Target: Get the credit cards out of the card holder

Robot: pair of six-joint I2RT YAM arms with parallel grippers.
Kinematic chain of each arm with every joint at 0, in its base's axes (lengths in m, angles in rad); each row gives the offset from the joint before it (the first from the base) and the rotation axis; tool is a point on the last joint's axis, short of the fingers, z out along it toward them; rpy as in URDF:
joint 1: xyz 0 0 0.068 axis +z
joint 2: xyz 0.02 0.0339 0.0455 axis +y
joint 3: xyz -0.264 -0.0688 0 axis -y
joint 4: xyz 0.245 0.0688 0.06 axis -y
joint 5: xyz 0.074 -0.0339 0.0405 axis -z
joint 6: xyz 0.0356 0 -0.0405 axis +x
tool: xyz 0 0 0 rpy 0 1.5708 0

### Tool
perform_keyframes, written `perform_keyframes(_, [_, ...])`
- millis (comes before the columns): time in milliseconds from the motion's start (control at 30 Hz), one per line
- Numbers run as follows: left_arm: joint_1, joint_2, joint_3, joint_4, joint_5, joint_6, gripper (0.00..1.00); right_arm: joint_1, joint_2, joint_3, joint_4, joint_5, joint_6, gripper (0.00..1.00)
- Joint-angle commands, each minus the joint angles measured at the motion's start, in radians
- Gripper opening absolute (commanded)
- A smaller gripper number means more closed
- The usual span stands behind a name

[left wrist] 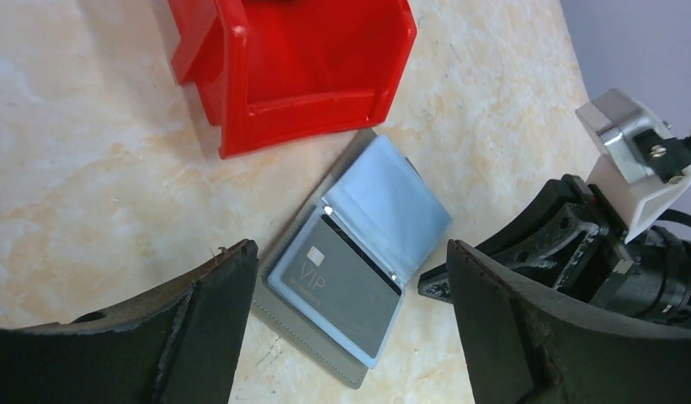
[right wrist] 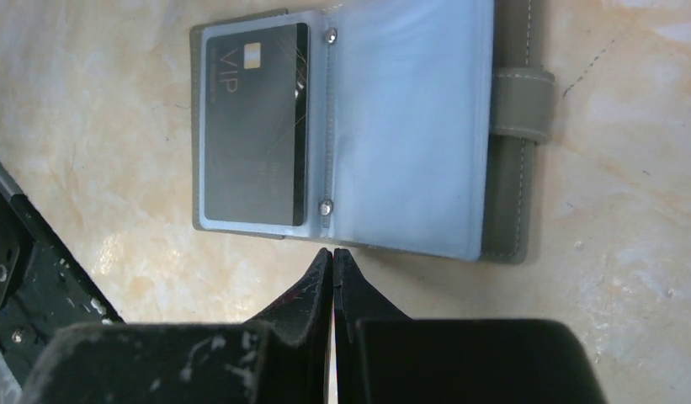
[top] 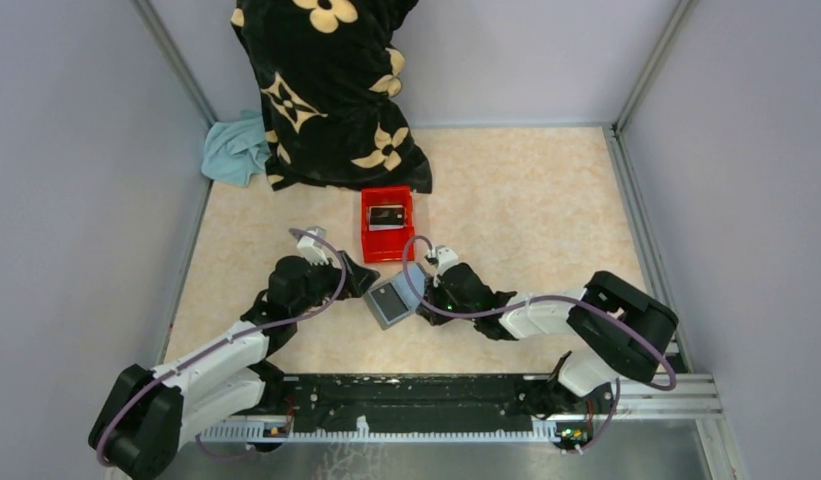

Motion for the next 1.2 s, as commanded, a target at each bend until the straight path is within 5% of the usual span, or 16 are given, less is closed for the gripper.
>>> perform_keyframes(0, [0.004,0.026,0.009,0.053,0.101,-0.013,0.87,-0.006,-0.089,-0.026,0.082,-0.084,-0.025,0.0])
perform_keyframes(100, [0.005,0.011,0.0,0.077,0.128,-0.024,0.75,-0.007,-0.14,-0.019,0.102,-0.138,-0.014,0.0])
perform_keyframes(233, [0.005,0.001,-0.012,0.11,0.162,-0.073,0.21,-0.026,-0.184,0.02,0.073,-0.127,-0.024,0.03])
perform_keyframes(300, [0.004,0.024,-0.016,0.145,0.194,-0.09,0.02,-0.065,-0.168,0.046,0.077,-0.161,-0.022,0.04])
perform_keyframes(633, [0.0,0.195,-0.14,0.447,0.34,-0.32,0.0,-0.153,-0.005,0.194,0.062,-0.278,-0.061,0.09])
perform_keyframes(1167, [-0.002,0.338,-0.164,0.456,0.283,-0.29,0.0,-0.168,0.086,0.209,0.126,-0.349,-0.043,0.11])
